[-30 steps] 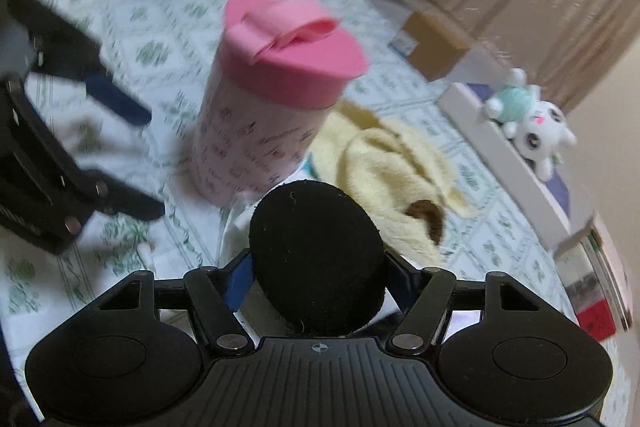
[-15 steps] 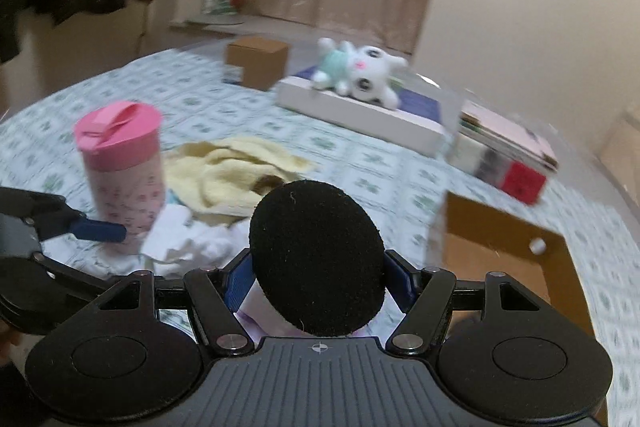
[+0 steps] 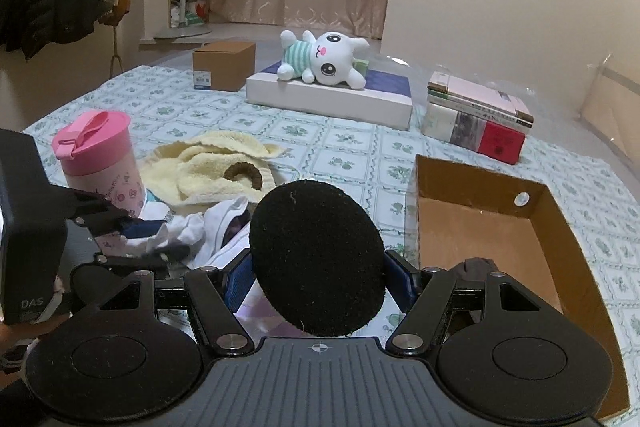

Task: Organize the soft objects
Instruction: 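Grasp the white cloth with the left gripper while the right gripper holds the black pad, then carry the white cloth and black pad into the cardboard box and release both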

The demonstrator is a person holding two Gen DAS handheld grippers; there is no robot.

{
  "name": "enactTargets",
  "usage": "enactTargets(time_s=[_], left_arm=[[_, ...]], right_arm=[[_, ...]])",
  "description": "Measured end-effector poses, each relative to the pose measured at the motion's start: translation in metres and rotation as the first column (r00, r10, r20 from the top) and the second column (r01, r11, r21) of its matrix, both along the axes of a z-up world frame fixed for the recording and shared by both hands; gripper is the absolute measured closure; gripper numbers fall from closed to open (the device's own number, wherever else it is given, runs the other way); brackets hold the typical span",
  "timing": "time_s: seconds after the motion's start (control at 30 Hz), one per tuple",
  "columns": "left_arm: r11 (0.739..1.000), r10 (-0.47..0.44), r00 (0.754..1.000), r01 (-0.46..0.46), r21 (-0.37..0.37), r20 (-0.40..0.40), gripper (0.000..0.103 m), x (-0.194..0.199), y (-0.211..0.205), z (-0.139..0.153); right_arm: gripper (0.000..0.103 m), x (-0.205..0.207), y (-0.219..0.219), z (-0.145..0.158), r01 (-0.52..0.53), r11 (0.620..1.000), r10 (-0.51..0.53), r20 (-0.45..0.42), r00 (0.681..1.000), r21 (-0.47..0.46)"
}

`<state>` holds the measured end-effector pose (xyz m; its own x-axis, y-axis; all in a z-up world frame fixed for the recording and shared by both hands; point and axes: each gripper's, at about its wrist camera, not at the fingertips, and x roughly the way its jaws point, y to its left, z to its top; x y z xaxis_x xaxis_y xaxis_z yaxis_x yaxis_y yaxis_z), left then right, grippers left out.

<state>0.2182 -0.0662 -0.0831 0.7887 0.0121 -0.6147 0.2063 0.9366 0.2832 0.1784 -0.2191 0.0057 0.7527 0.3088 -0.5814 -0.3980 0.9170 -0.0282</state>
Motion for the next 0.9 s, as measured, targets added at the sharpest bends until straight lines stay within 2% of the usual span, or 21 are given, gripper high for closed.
enactTargets(time_s=[0.1,0.27,0.37,0.47,0.67,0.9], left_arm=[[1.0,0.001,1.0,-0.001,-0.008,0.012,0.098,-0.006,0.002,0.007],[0.994,-0.002,1.0,0.004,-0.107,0.024,0.099,-0.03,0.013,0.032],[0.983,-0.013,1.0,0.015,-0.184,0.016,0.099,-0.045,0.022,0.05],[0.973,-0.026,0.999,0.03,-0.227,0.02,0.099,-0.058,0.031,0.071],[0.957,-0.057,0.997,0.071,-0.28,0.057,0.099,-0.077,0.044,0.116],[0.936,-0.162,0.979,0.193,-0.294,0.127,0.099,-0.083,0.042,0.18]], right_arm=[[0.035,-0.004,-0.002,0.001,0.009,1.0,-0.009,0.0,1.0,0.012],[0.035,-0.016,-0.008,0.006,0.029,0.999,-0.029,0.001,1.0,0.032],[0.035,-0.026,-0.012,0.012,0.048,0.998,-0.048,0.005,0.999,0.045],[0.035,-0.037,-0.016,0.017,0.067,0.996,-0.067,0.004,0.998,0.06],[0.035,-0.058,-0.024,0.03,0.099,0.99,-0.1,0.004,0.995,0.103],[0.035,-0.078,-0.032,0.053,0.12,0.984,-0.126,0.039,0.991,0.133]])
